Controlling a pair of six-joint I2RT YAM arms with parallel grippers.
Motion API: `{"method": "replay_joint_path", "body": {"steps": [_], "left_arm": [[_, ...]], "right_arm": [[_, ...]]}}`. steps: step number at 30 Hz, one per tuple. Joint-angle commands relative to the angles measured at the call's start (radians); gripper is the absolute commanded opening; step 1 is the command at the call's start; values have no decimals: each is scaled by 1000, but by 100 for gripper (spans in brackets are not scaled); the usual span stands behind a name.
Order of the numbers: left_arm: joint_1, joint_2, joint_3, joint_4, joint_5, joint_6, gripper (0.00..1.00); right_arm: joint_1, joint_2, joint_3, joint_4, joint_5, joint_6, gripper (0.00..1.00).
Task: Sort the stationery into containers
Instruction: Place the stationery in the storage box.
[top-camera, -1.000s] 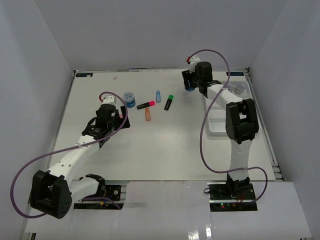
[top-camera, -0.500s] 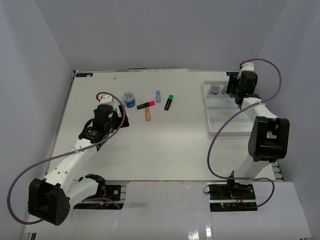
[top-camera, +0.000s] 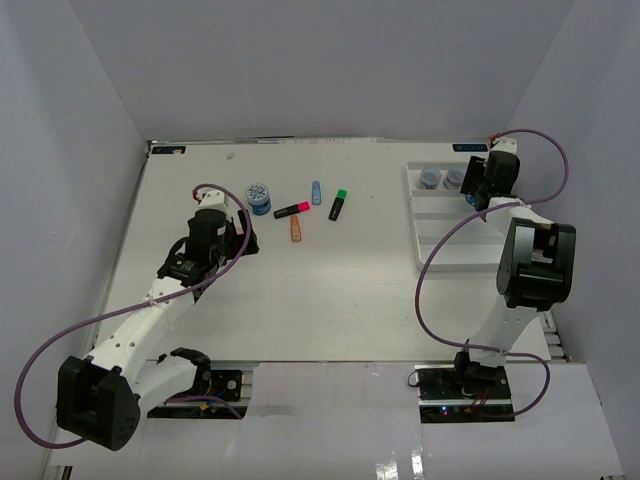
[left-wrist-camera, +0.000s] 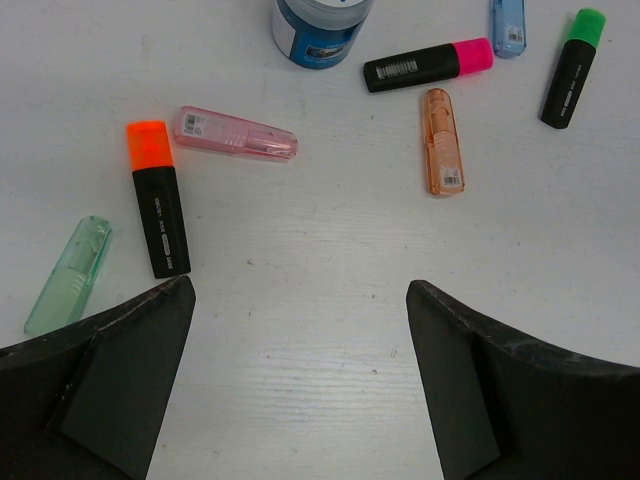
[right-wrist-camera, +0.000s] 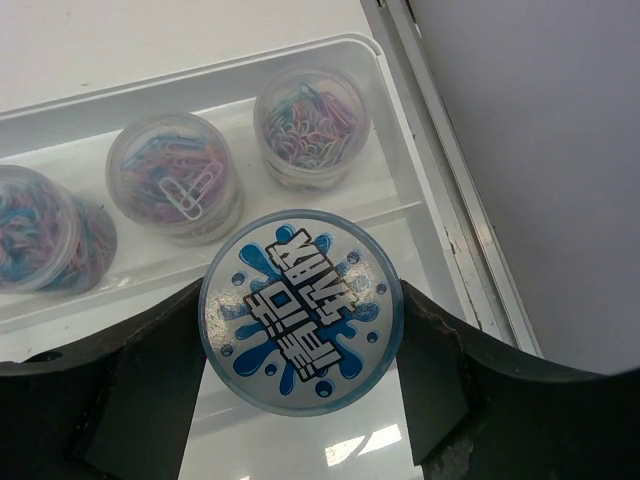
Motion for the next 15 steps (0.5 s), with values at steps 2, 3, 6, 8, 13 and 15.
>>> {"method": "replay_joint_path", "body": {"steps": [2,3,6,8,13,15], "left_arm": [[5,-1,4,2,9,1,98],[5,1,4,2,7,1,98],[4,10,4,2,9,1,98],[5,16,6,2,12,1,98],[5,26,6,2,15,0,98],[5,27,6,2,13,1,98]], "right_arm": [[-33,25,27,123,9,16,36],[-37,34,29,121,6,19,36],[-53,39,21,123,-1,22,36],[-59,40,9,129,-4,22,36],[-83,66,10,140,-20,22,36],[-89,77,18,140,-33,27,36]]}}
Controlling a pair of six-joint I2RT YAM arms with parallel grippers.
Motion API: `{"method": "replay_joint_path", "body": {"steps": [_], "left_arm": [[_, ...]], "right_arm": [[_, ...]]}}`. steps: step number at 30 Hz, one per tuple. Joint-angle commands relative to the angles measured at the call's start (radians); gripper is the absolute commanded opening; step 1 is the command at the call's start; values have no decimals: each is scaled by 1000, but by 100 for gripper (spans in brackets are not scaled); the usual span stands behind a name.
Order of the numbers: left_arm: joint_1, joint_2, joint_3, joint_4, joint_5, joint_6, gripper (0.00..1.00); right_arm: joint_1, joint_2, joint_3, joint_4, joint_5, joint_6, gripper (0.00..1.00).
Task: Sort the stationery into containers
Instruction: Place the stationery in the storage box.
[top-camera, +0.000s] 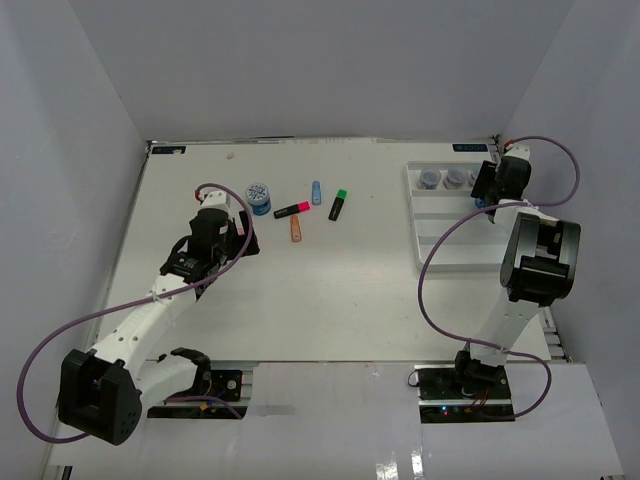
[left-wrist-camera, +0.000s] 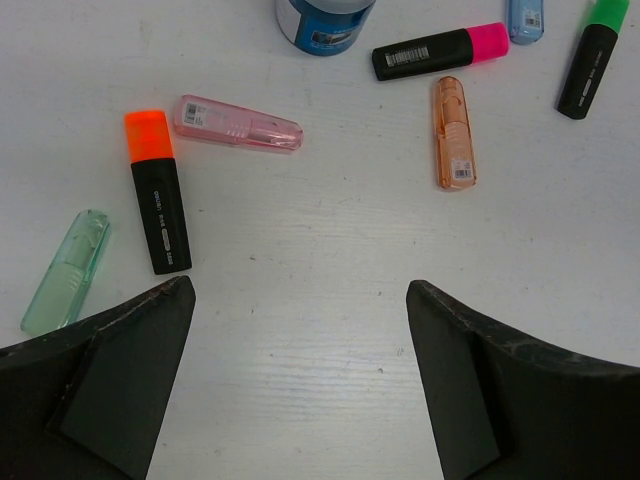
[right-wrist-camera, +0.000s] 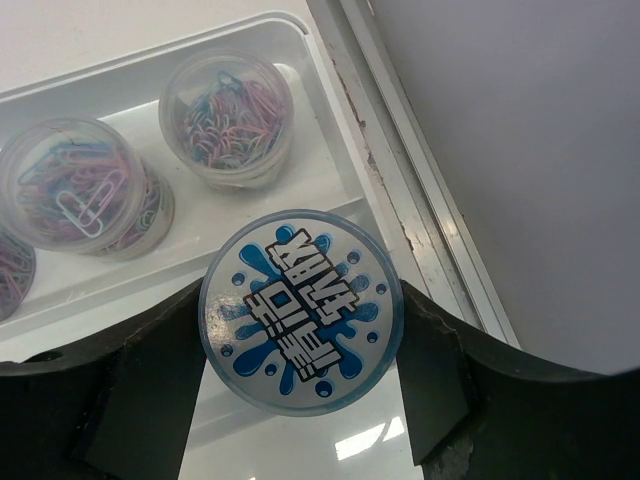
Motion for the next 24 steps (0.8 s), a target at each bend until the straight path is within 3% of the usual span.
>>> {"method": "replay_joint_path", "body": {"steps": [1,10,20,24], "left_arm": [[5,-2,6,2,13,0,98],[5,8,9,2,16,0,98],[5,4,9,4,4,-11,98],[5,27,27,-5,7,-52,98]], "right_arm": [[-15,23,21,92,-15,15,36],[-22,60,42,84,-37,23,45],[-18,-74,36,-54,-67,58,90],[-4,-206,-34,-80,-109,112,98]]}}
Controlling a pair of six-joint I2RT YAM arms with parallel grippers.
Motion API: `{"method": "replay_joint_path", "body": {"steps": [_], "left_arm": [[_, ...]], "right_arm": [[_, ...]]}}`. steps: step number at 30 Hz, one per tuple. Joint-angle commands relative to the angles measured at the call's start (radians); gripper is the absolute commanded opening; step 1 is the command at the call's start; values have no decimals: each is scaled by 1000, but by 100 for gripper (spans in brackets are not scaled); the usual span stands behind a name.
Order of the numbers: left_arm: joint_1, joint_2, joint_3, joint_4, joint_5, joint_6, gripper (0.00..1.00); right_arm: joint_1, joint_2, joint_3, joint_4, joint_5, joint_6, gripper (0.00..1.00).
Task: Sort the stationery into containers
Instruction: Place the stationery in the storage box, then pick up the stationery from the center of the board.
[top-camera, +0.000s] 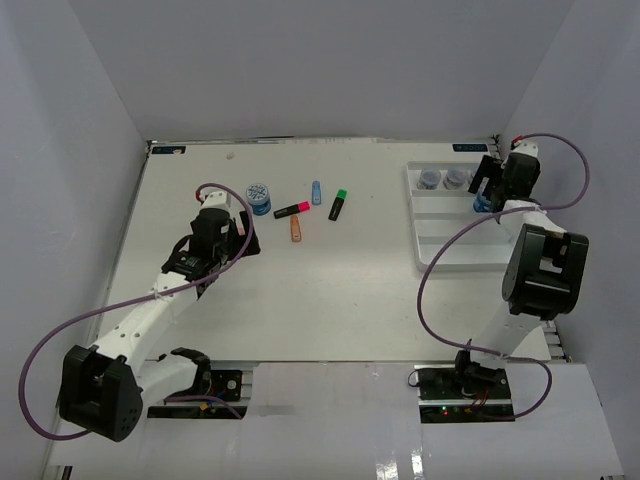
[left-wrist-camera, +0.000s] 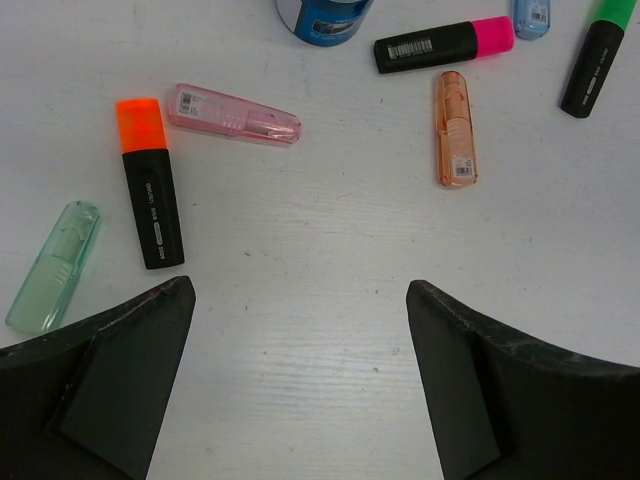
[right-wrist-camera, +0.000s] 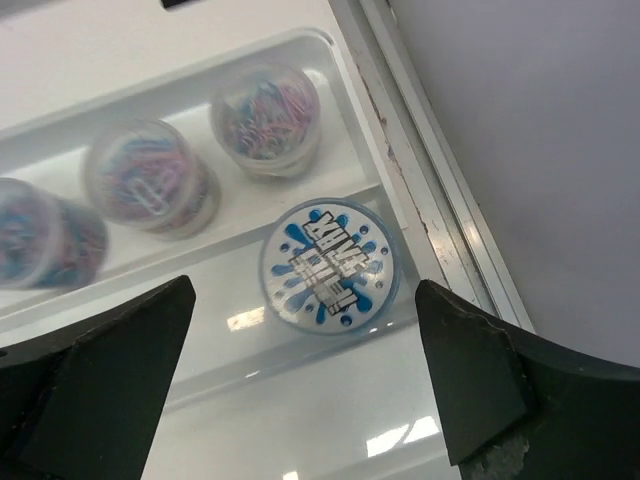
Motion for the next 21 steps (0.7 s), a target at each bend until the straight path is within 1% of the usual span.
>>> {"method": "replay_joint_path", "body": {"steps": [1,2,4,5,6,7,8,9,10,11,12,14,15,17,18,21], "left_arm": [[5,17,34,-5,12,-45,98],[5,35,57,-8,18,-67,98],[13,61,89,-28,12,-90,98],[19,101,108,-37,13,-110,98],[27,124,155,-59,28,-119,98],[36,148,180,-70,30,-128,98],[39,194,223,-76,30,-136,98],[44,217,244,-74,29,-136,98],[50,243,267,-73,29,-136,98],[56,271,293,-74,29,-133,98],[57,327,348,-73,27,-119,98],[59,384,405,-71,21,-108,98],[60,438,433,-70,15,-98,98],[59,495,516,-68,-8,-82,98],[60,550,542,-71,-17,-69,98],[60,657,640,-88,-39,-49,98]], "right_arm": [[16,-188,-40,0,-48,57,97],[31,-218,-61,-11,-56,58,95],[51,-302,-78,-52,-70,57,94],[72,-333,-104,-60,-80,52,94],[83,-364,-130,-55,-126,43,94],[91,-432,-161,-42,-163,40,94],[103,-469,-219,-16,-197,49,94],[109,-502,-247,-5,-223,51,94],[114,-569,-271,3,-237,58,93],[120,-603,-317,15,-287,66,93],[123,-662,-339,21,-319,71,92],[134,-722,-385,43,-393,100,90],[137,-780,-435,75,-412,114,90],[148,-833,-481,103,-451,155,90],[155,-879,-509,98,-453,160,90],[194,-939,-540,72,-442,152,90]]}}
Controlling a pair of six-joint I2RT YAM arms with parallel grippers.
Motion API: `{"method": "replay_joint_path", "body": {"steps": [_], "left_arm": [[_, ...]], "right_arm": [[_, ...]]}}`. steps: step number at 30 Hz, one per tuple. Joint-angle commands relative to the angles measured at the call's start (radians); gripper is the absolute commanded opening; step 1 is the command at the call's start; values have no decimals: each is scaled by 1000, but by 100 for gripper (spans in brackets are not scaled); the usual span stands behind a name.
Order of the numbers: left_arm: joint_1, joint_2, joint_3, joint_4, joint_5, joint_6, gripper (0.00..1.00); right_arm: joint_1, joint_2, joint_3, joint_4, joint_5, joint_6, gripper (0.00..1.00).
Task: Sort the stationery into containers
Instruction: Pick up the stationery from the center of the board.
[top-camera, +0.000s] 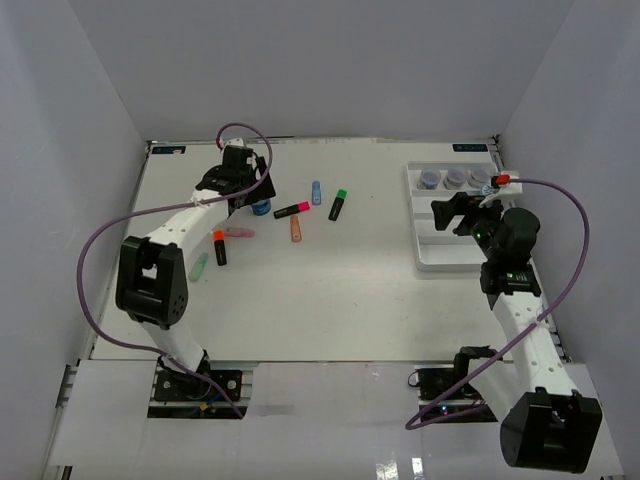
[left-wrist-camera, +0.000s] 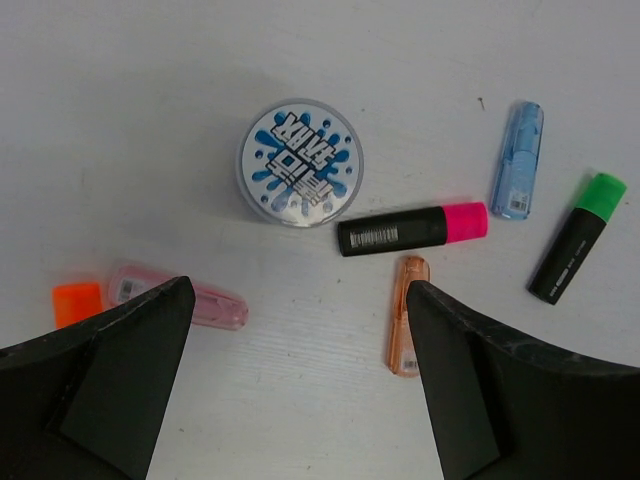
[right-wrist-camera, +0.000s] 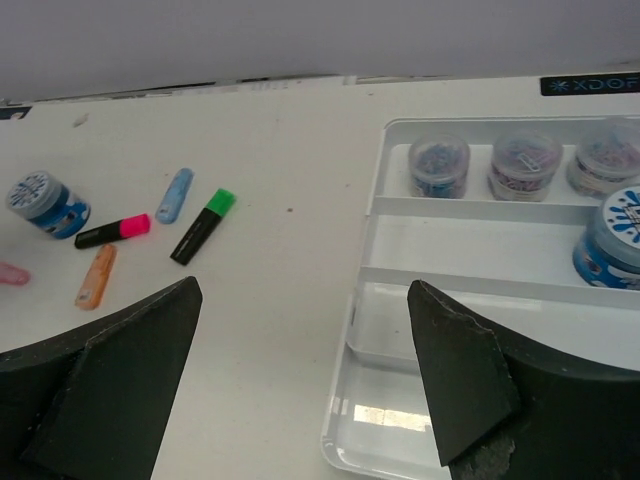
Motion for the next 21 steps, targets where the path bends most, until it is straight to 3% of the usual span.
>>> {"method": "replay_joint_path", "body": {"steps": [1,11,16,20,21], "left_arm": [[4,79,119,-24,-39,36,98],[4,313,293,-56,-159,88,98],[4,373,345,-58,-138,93,96],[2,386,367,-62,-87,79,83],[2,379,365,-62,-76,73,74]], "right_arm": [[46,-58,-26,39,-54,24,90],[127,-143,-93,-11,-87,10,90],[138,-172,-108,-30,-104,17,90],[143,-207,-116,-44,-107,22,90],[141,-212,-113,-51,-107,20,90]]}}
